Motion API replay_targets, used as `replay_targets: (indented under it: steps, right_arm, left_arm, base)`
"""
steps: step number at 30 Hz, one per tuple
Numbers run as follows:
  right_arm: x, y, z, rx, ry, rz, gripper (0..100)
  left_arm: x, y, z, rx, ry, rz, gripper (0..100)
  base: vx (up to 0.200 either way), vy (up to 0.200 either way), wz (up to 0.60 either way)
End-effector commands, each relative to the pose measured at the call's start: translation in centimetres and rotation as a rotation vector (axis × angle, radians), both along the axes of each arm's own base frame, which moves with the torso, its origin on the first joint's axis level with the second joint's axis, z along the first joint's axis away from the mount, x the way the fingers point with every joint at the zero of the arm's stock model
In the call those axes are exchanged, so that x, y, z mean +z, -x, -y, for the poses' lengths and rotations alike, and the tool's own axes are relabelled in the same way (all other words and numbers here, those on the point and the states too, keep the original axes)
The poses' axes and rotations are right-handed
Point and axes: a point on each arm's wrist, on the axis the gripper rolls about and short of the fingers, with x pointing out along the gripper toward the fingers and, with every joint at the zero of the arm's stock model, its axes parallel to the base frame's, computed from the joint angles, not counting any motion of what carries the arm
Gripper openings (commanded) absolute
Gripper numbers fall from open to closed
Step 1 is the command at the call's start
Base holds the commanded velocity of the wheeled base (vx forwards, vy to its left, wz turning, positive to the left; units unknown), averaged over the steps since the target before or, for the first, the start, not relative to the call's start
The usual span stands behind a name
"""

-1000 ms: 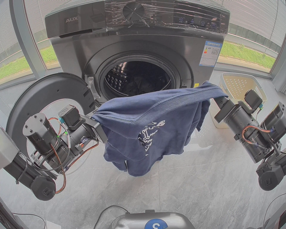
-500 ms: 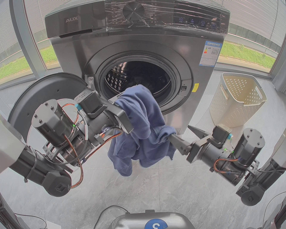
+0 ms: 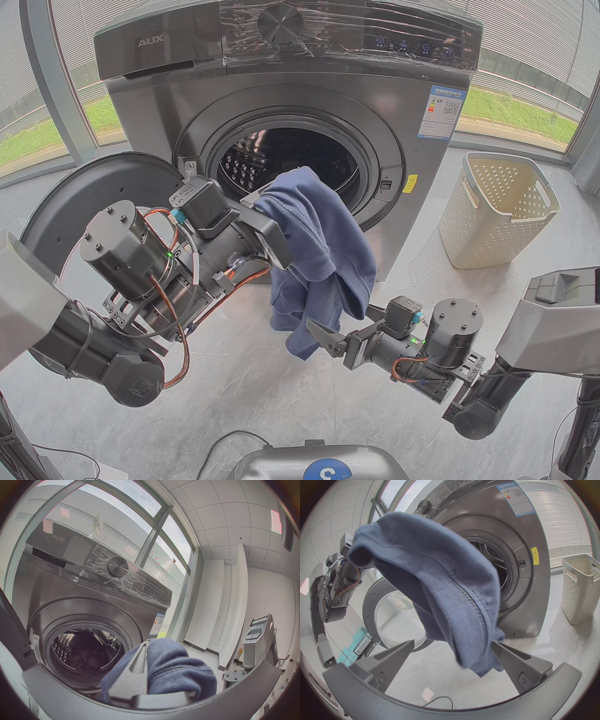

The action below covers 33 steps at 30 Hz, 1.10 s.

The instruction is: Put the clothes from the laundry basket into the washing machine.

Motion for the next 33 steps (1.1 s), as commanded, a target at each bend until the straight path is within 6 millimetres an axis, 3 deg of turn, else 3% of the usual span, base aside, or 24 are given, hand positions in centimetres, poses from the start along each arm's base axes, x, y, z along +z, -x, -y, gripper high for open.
replay_targets:
  steps: [1, 4, 7, 12, 18, 22, 33]
  right_arm:
    - [-2.3, -2.1, -1.6, -0.005, 0.004, -0.001, 100]
    - [-2.6, -2.8, -1.6, -0.022, 0.001, 0.005, 100]
    - [-2.7, -2.3, 0.0, -0.046, 0.028, -0.025, 100]
    - [-1.6, -1.0, 1.8, -0.064, 0.046, -0.033, 100]
    - [-0.4, -1.7, 3.2, -0.107, 0.034, 0.001, 100]
    - [-0.3, -2.4, 2.7, -0.101, 0.021, 0.016, 100]
    - [-3.6, -4.8, -1.3, 0.026, 0.011, 0.022, 100]
  left_arm:
    - [-0.4, -0.1, 0.2, -0.001, -0.005, -0.007, 0]
    - [-0.3, -0.2, 0.0, 0.003, -0.005, -0.005, 0]
    - [-0.4, -0.3, -0.1, 0.007, -0.006, -0.006, 0]
    - [-0.2, -0.4, 0.0, 0.008, -0.001, -0.003, 0]
    - [0.1, -0.1, -0.2, 0.009, 0.003, 0.005, 0]
    - [0.0, 0.0, -0.3, 0.009, 0.002, 0.003, 0]
    - [-0.4, -0.4, -0.1, 0.010, -0.005, -0.007, 0]
  base:
    - [0.000, 0.000, 0.00]
    - [0.000, 0.000, 0.00]
    - [0.000, 0.000, 0.00]
    - [0.000, 0.000, 0.00]
    - [0.000, 0.000, 0.00]
    - [0.000, 0.000, 0.00]
    - [0.000, 0.000, 0.00]
